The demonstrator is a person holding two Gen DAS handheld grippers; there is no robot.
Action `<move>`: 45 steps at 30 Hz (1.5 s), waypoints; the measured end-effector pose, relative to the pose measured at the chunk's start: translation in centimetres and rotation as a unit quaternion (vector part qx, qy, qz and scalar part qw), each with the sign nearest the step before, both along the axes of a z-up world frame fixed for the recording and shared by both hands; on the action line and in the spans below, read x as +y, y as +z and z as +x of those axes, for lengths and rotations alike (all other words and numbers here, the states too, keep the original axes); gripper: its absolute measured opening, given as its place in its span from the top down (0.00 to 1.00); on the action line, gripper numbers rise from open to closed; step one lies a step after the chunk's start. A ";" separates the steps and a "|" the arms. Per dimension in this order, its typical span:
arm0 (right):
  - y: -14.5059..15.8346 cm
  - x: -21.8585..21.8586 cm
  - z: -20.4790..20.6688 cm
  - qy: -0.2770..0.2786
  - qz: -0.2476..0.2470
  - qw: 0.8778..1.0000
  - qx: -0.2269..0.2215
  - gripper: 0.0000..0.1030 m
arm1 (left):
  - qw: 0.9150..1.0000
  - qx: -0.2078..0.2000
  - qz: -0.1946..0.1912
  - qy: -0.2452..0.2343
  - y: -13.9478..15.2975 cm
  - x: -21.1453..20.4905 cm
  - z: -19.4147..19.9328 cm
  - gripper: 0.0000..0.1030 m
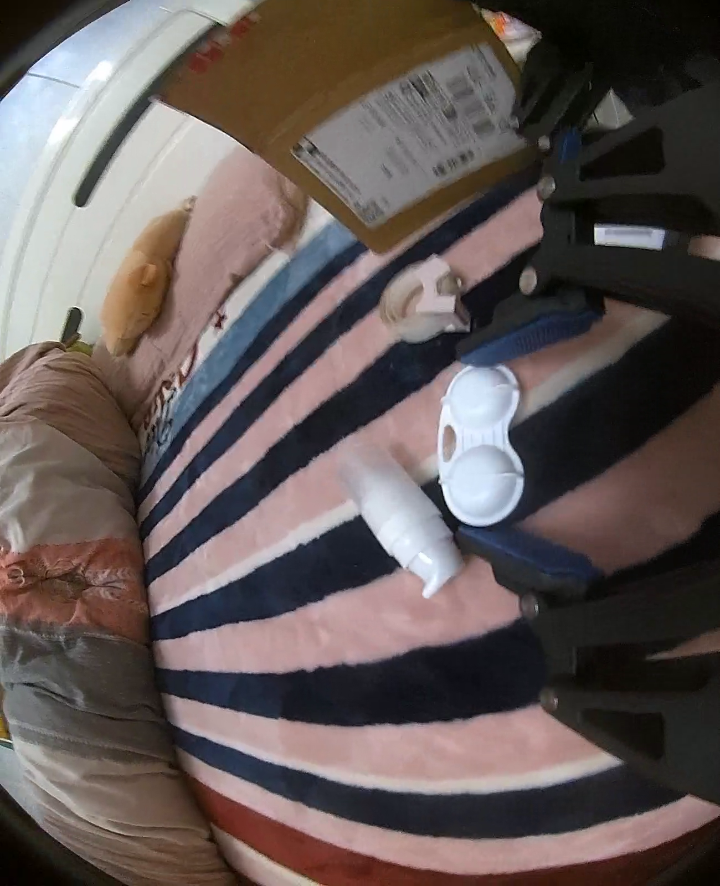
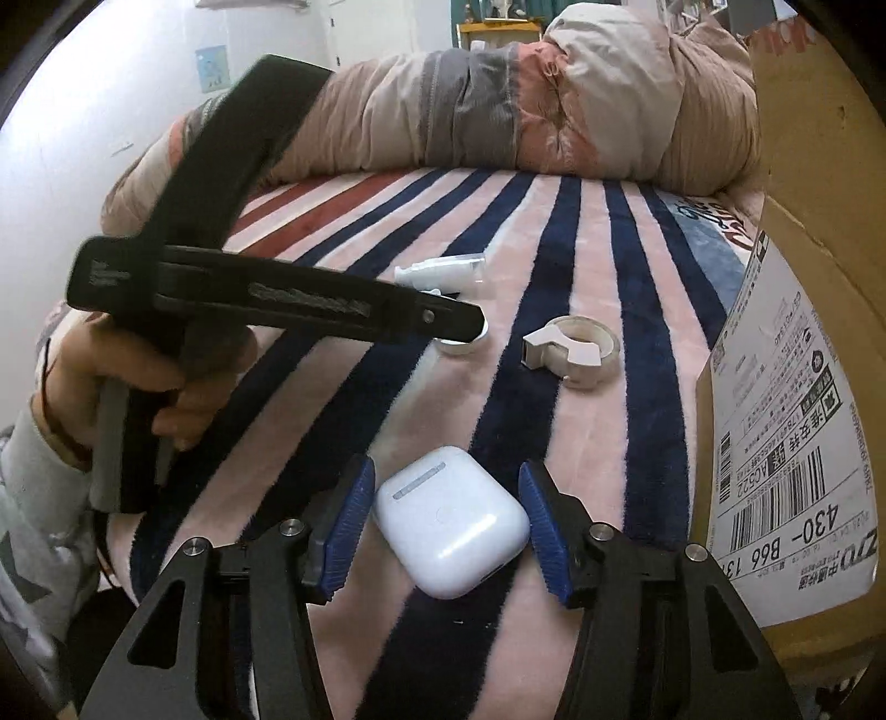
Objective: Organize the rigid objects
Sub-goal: 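Grasp the white lens case with the left gripper while the right gripper grasps the earbuds case, then carry the lens case and earbuds case into the box and open both grippers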
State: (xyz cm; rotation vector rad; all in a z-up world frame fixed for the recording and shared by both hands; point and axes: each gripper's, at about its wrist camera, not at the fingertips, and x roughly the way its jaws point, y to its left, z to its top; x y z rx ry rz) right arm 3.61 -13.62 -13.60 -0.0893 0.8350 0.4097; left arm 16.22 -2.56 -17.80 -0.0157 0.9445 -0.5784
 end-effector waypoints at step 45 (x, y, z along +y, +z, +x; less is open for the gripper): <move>13.8 -1.5 -7.3 0.060 0.053 0.988 -0.136 0.51 | 0.987 -0.161 -0.004 0.014 19.7 1.9 -14.5 0.47</move>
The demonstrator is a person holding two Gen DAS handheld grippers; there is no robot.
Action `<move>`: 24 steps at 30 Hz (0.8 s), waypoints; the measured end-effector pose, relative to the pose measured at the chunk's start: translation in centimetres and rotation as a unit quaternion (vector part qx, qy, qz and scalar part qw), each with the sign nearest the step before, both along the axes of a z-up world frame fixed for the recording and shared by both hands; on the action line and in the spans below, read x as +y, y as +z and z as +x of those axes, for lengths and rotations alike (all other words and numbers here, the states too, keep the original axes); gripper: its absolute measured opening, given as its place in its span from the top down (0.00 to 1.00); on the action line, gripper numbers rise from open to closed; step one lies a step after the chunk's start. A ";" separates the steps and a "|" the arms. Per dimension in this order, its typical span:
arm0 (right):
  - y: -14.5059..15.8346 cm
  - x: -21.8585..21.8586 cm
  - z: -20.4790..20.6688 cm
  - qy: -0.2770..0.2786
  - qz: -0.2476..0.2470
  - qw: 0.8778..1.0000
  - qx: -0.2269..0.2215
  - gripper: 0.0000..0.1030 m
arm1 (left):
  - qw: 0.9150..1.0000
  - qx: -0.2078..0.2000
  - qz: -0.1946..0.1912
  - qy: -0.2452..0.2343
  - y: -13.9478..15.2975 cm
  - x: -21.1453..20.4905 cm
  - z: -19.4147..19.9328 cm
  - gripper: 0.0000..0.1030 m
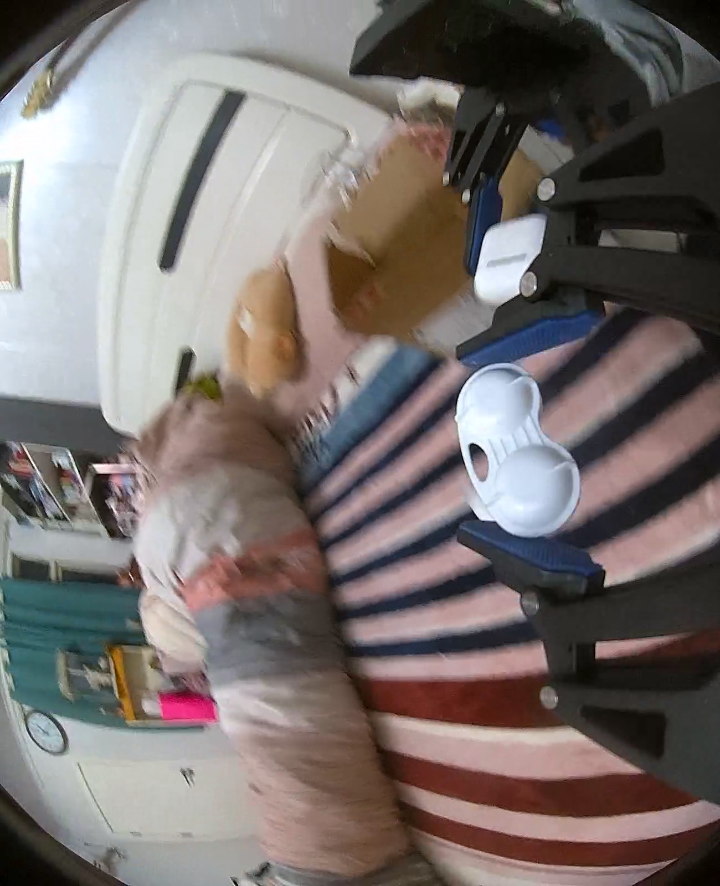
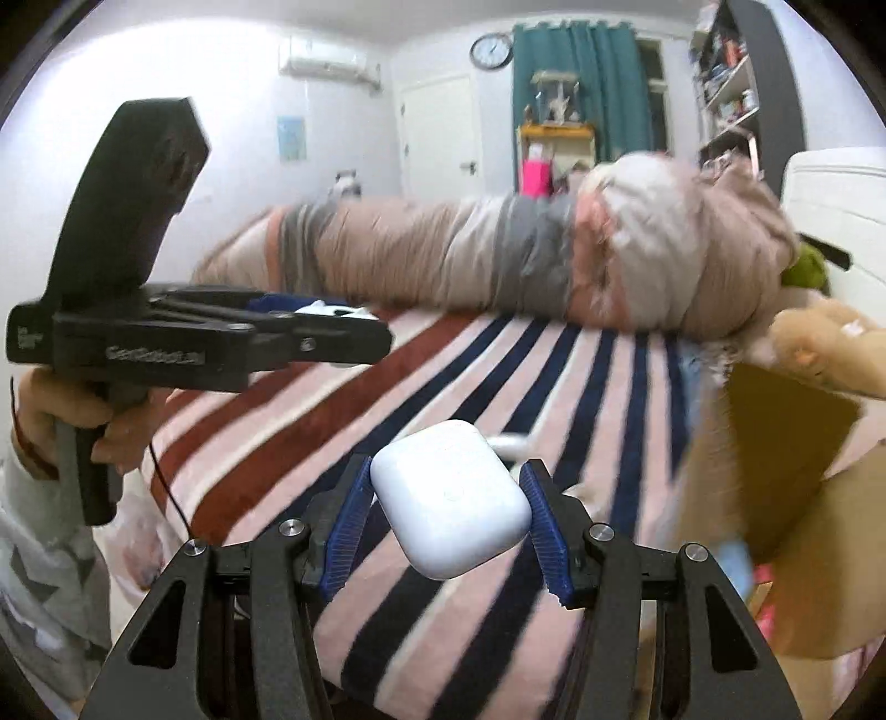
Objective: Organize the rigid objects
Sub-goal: 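Carry the lens case and earbuds case into the box and open both grippers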
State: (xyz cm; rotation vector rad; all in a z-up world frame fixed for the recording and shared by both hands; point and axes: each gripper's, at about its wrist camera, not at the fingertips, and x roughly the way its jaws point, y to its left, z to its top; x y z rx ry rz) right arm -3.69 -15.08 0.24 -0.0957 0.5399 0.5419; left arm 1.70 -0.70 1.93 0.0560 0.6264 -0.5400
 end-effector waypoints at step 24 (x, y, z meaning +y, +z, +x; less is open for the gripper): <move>-4.6 -14.9 2.6 -0.114 -0.041 0.989 0.081 0.50 | 0.981 0.053 0.115 -0.149 -3.8 -21.1 4.4 0.44</move>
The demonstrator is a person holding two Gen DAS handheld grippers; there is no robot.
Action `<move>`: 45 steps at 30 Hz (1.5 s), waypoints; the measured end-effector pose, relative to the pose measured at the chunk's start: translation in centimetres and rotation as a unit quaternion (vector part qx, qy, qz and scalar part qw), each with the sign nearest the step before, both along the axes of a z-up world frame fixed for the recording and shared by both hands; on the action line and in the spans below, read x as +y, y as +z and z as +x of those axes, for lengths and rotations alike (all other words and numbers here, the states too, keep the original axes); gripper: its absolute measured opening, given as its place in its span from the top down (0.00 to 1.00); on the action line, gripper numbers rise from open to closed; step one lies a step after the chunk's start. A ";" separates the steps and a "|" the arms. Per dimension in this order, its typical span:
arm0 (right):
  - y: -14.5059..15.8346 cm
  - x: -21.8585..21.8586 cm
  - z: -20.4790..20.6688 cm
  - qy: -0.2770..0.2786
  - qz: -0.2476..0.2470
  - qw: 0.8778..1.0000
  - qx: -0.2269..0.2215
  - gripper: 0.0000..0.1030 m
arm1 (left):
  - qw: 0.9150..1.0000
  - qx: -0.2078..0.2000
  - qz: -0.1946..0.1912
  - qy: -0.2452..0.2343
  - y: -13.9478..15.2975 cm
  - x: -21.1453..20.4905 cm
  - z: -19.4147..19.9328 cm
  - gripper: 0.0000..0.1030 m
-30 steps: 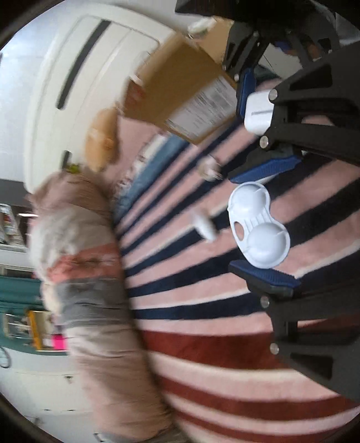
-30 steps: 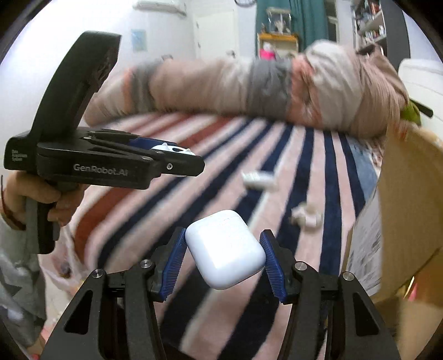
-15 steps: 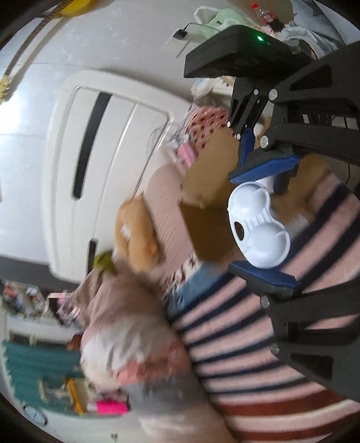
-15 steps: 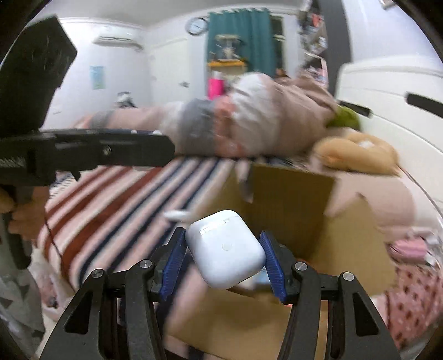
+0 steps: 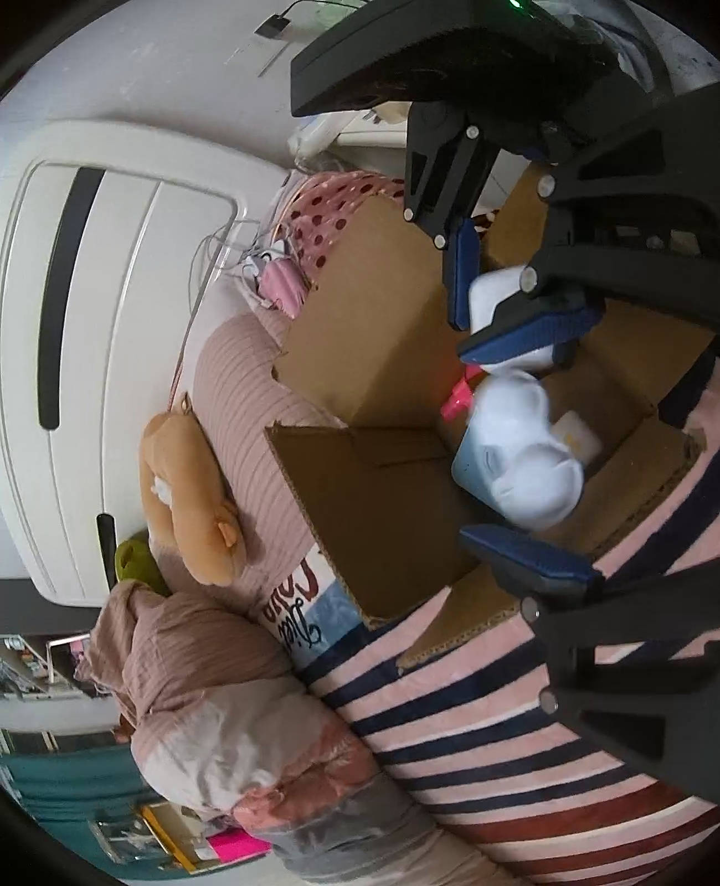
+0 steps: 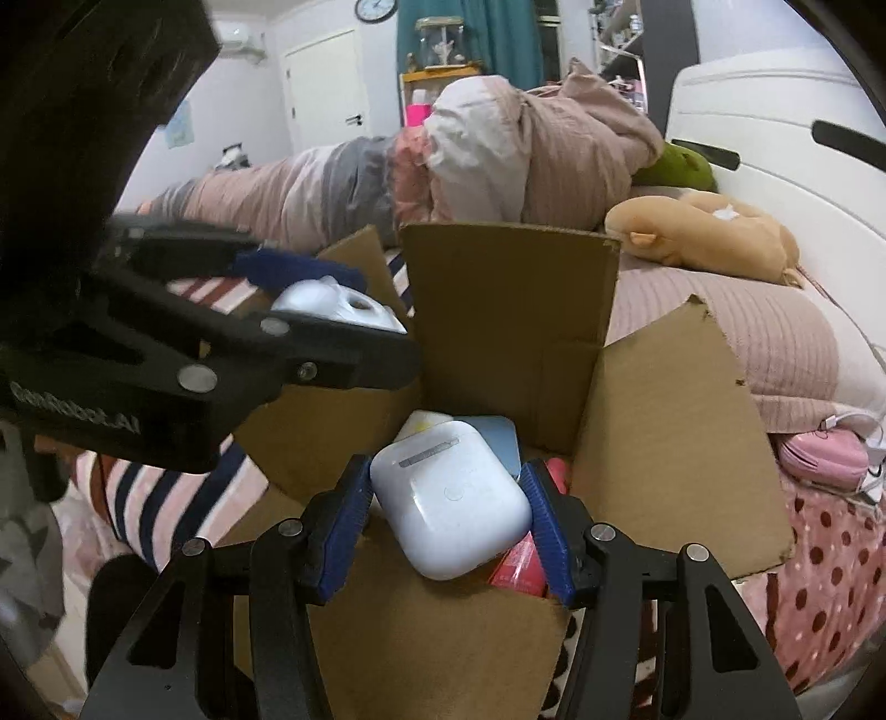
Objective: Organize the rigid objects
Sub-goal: 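Carry the lens case and earbuds case into the box and open both grippers, then grasp the small white bottle with the left gripper while the right gripper grasps the tape dispenser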
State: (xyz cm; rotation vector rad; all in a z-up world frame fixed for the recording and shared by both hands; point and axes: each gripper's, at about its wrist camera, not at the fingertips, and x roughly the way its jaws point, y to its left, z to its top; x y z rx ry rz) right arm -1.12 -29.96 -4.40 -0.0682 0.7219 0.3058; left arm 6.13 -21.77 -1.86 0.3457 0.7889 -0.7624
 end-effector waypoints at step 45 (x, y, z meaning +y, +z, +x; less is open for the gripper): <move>-6.1 19.2 7.8 -0.008 -0.005 0.999 0.041 0.41 | 0.981 0.039 -0.075 0.175 -9.5 25.6 6.5 0.37</move>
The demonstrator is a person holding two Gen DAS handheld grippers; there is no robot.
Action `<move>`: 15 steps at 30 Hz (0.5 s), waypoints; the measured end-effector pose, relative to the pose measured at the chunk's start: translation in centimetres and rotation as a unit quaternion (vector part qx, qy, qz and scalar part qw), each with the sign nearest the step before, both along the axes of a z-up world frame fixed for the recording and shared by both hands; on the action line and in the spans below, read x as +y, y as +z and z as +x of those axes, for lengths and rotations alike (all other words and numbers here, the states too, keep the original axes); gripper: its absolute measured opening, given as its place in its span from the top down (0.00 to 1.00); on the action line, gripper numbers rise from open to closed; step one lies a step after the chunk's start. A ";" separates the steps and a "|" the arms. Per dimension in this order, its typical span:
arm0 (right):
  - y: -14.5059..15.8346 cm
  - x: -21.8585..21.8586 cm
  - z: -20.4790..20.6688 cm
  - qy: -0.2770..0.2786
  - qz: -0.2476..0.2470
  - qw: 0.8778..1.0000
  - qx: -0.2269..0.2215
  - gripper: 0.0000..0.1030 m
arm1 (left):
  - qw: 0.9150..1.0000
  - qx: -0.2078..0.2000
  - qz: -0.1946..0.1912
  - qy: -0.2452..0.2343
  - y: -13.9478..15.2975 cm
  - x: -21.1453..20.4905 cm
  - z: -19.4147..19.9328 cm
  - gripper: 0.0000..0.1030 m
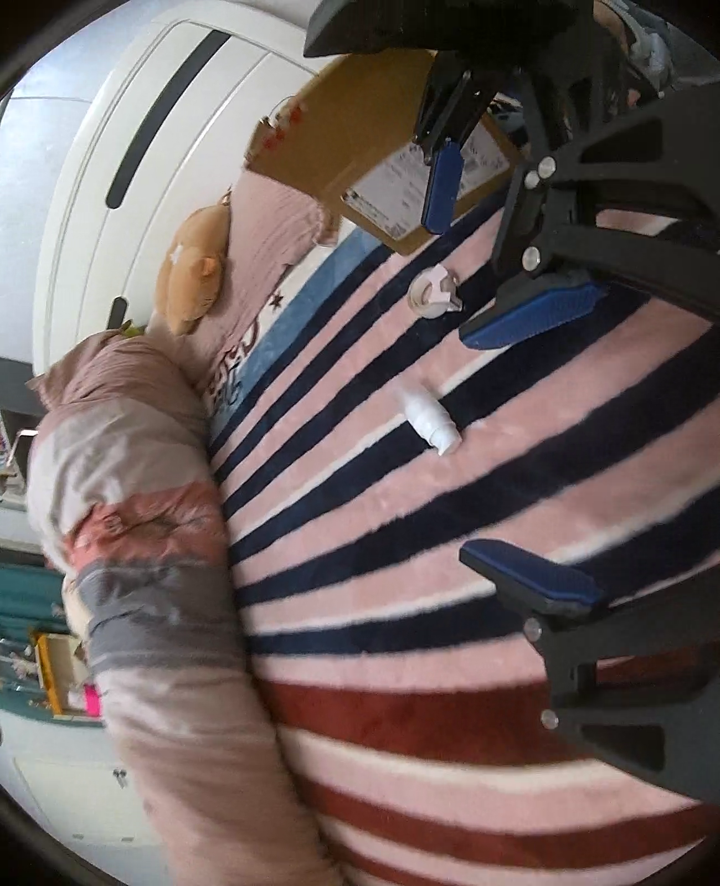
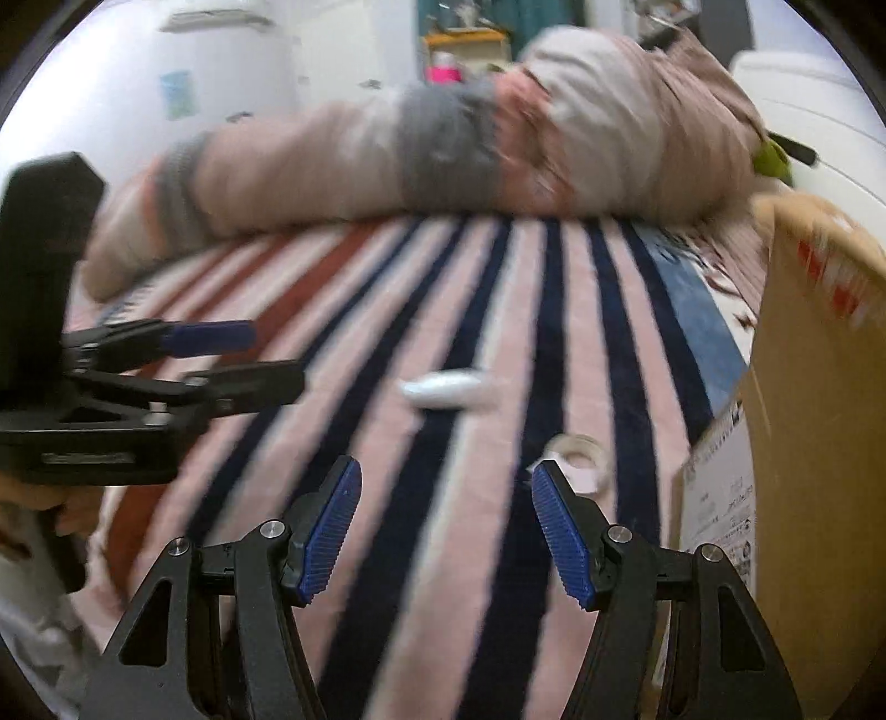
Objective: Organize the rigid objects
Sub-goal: 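Grasp the small white bottle with the left gripper while the right gripper grasps the tape dispenser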
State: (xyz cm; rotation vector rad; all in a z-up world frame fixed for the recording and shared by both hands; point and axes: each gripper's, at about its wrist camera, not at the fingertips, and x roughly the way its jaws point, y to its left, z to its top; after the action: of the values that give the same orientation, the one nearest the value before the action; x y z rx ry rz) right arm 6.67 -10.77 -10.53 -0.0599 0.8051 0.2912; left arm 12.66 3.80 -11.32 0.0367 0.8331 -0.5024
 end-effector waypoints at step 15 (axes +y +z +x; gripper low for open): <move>-4.4 -2.1 4.3 -0.064 -0.067 0.996 -0.009 0.64 | 0.998 0.038 -0.004 -0.052 -6.5 -4.8 7.2 0.78</move>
State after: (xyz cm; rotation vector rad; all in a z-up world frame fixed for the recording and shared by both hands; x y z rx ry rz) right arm 10.97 -12.84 -14.98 -0.1367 0.8060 0.1139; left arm 19.85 -0.98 -17.82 0.0536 0.9061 -0.6091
